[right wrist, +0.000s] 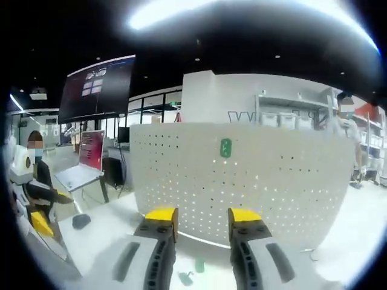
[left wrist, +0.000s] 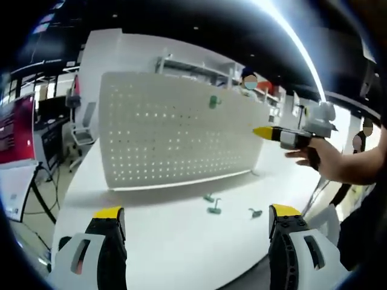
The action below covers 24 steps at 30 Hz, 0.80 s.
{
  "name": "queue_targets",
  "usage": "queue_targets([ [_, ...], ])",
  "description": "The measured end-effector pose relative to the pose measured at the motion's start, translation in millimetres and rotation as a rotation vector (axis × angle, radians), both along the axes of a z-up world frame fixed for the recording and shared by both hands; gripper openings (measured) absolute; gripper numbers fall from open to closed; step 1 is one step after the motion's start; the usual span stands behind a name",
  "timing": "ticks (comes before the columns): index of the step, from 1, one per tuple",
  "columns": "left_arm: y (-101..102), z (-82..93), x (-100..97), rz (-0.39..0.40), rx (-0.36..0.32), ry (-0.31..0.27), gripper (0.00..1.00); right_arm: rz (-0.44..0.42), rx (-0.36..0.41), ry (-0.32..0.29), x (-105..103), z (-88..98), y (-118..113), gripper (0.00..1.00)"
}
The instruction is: Insert the hook assembly into the mounting plate slot until the hook locks in place.
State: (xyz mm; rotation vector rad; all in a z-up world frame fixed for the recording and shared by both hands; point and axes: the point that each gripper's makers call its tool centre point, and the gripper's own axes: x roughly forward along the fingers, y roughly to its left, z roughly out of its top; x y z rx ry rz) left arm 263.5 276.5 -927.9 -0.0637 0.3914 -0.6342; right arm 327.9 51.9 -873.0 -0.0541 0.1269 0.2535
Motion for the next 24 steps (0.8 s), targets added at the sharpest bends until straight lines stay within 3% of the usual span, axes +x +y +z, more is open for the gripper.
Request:
queue_targets([
  [24, -3.7, -23.8, -5.1, -0.011, 0.028, 0.054, 1.00, 0.107, -0.027, 0.185, -73.8, -74.0, 24.0, 0.33],
])
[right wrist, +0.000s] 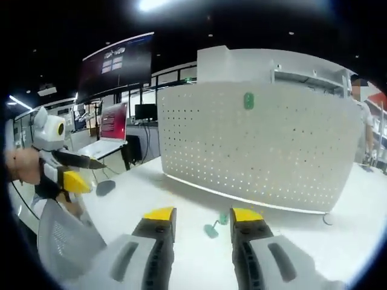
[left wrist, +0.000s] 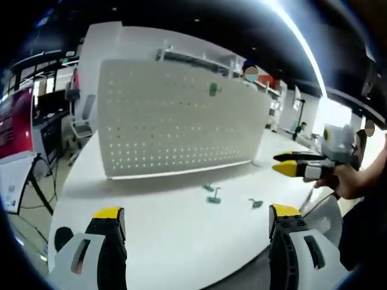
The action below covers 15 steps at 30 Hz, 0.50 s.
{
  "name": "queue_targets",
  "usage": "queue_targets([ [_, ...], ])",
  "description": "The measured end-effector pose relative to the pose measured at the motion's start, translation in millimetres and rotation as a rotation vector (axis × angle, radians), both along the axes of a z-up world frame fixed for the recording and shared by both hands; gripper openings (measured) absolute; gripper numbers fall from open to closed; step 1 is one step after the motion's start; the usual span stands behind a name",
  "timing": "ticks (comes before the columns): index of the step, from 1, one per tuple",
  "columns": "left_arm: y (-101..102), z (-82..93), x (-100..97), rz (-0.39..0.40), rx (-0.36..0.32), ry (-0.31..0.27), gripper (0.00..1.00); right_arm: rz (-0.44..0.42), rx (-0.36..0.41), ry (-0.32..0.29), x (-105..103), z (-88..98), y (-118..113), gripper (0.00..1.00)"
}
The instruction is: Insert the hook assembly into the mounting plate slot until the hook locks in place.
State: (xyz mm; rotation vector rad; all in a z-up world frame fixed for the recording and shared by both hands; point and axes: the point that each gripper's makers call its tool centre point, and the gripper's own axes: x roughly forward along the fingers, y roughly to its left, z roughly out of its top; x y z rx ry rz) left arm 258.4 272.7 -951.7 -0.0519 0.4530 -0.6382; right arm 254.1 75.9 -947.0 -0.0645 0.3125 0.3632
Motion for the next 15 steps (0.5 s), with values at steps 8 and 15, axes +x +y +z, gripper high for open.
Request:
queue_targets([
  [8, -5.4, -12.8, 2.5, -0.024, 0.019, 0.027, 1.00, 0.017, -0.015, 0.061, -16.1, -21.6, 2.2, 0.33],
  [15, -10.1, -22.0, 7.8, -0.046, 0.035, 0.050, 1.00, 0.013, -0.017, 0.101, -12.0, -35.5, -2.6, 0.34],
])
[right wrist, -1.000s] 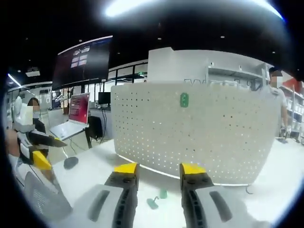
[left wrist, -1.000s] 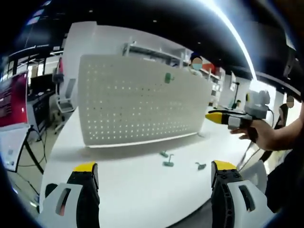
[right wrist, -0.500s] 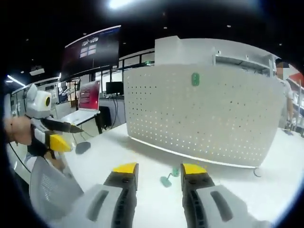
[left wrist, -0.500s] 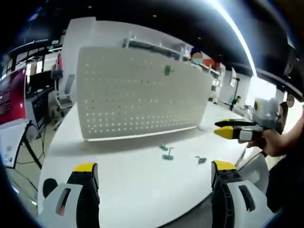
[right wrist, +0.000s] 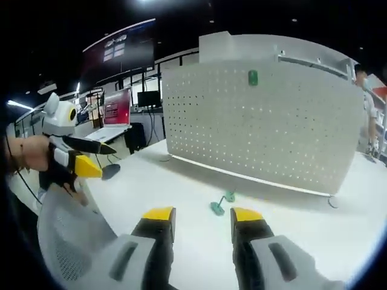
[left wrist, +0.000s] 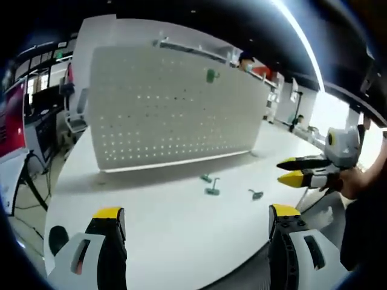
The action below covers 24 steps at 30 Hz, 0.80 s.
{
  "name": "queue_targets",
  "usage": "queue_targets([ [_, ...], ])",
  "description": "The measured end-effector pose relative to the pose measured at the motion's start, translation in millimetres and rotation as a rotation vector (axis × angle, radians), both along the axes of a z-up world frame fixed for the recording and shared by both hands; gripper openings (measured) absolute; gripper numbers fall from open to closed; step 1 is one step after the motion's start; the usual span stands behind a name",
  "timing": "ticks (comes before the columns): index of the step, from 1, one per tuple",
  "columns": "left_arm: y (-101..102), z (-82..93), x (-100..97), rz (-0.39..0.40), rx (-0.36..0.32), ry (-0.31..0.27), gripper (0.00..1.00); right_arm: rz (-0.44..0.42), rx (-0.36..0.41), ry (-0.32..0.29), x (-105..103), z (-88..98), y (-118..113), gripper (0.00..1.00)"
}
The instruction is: Insert the hook assembly into the mounting plate slot until the hook locks in place.
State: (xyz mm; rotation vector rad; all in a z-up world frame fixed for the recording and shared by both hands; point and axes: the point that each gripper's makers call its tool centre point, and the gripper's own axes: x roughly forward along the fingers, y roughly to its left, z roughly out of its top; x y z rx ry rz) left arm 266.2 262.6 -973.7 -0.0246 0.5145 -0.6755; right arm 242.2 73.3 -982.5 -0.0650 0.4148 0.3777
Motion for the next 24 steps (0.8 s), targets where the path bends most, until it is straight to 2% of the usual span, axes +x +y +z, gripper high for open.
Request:
queue_targets([
  [5, 1.1, -5.5, 4.2, -0.006, 0.005, 0.017, 1.00, 0.011, 0.001, 0.043, 10.0, -17.0, 1.1, 0.34],
  [17, 6.5, -12.8, 11.0, -0.007, 0.015, 0.044, 1.00, 0.048, -0.022, 0.099, 54.9, -62.3, 24.6, 0.33],
  [24, 13.6, -15.5, 14.7, 0.003, 0.017, 0.057, 1.00, 0.027, -0.021, 0.130, 85.5, -85.1, 34.8, 0.32],
])
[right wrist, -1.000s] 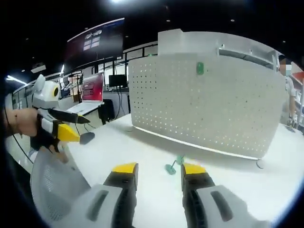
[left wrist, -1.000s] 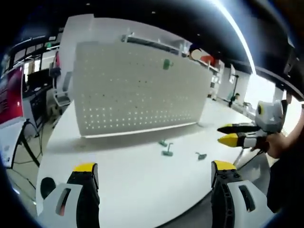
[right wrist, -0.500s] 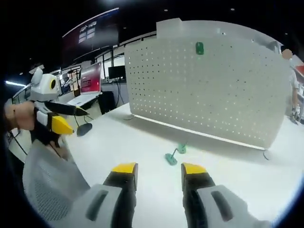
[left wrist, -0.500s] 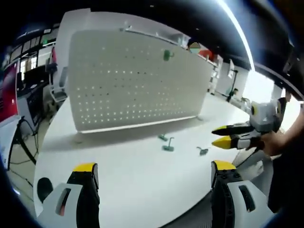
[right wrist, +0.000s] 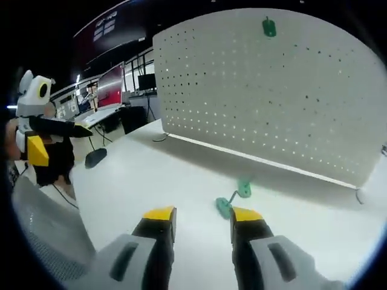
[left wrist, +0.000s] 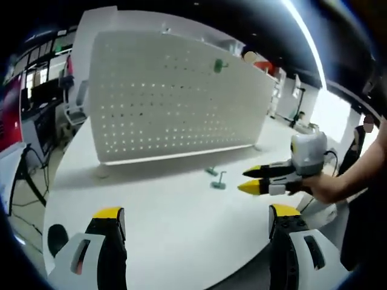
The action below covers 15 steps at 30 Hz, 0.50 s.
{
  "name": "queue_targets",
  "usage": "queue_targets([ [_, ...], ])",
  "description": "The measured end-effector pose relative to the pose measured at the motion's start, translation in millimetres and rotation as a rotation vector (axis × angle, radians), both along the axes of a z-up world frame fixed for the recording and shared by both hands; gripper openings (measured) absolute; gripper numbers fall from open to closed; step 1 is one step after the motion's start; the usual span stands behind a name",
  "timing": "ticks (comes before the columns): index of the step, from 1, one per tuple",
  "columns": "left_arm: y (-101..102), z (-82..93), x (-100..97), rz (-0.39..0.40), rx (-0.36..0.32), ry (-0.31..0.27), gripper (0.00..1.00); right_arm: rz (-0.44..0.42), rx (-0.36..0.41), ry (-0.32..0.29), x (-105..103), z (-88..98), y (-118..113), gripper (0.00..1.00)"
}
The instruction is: Insert the hook assembly into the mounting plate slot until the hook locks in place.
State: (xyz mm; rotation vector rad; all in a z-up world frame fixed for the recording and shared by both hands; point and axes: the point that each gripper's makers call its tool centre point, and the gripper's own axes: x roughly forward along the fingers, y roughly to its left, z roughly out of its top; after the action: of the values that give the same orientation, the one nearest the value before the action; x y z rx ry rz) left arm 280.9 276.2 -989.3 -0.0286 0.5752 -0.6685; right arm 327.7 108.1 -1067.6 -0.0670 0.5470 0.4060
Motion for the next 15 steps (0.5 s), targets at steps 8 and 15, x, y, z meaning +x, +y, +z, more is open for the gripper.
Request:
queue_targets([
  [8, 4.9, -3.4, 3.7, 0.016, -0.006, 0.016, 1.00, -0.047, 0.006, 0.044, 24.1, -17.9, -4.2, 0.31],
  [15, 6.1, -6.8, 5.6, 0.026, -0.010, 0.028, 1.00, -0.080, 0.018, 0.078, 41.4, -30.2, -5.9, 0.30],
])
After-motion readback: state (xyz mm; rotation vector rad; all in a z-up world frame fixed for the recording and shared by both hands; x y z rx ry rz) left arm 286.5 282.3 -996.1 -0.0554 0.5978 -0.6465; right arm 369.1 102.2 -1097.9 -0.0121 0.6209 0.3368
